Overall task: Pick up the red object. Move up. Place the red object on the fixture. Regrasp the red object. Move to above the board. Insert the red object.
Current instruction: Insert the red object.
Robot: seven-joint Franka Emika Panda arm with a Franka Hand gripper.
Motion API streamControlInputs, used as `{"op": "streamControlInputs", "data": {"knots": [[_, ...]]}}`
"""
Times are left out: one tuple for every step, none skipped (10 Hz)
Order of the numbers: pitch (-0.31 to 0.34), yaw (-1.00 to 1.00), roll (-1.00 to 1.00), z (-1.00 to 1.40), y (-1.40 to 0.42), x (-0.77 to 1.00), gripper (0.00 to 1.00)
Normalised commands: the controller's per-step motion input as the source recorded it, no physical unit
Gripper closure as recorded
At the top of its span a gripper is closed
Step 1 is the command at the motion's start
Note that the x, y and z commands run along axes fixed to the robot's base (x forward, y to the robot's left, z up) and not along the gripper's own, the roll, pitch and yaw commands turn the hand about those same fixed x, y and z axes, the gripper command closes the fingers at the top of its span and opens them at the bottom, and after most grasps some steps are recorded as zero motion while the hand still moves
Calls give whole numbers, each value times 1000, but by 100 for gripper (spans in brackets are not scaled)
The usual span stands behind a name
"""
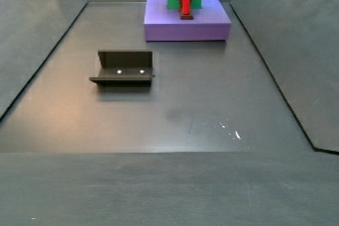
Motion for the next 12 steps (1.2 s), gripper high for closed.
{"op": "streamControlInputs", "data": {"knots": [[-96, -3, 0, -160, -66, -114, 100], [-101, 0, 0, -123, -123, -17, 100], [-96, 0, 0, -160, -51, 0, 100], [-101, 0, 0, -223, 0, 0, 100], [-106, 0, 0, -280, 60, -6, 100], [-91, 0, 13, -211, 169, 0, 100], [-69, 0, 50, -220, 223, 0, 100], [-59, 0, 151, -394, 0, 0, 100], [-46, 0, 149, -537, 0, -51, 100], [-6, 0, 151, -534, -131, 0, 100], [-10, 0, 154, -491, -197, 0, 100], [-10, 0, 141, -517, -174, 0, 100]]}}
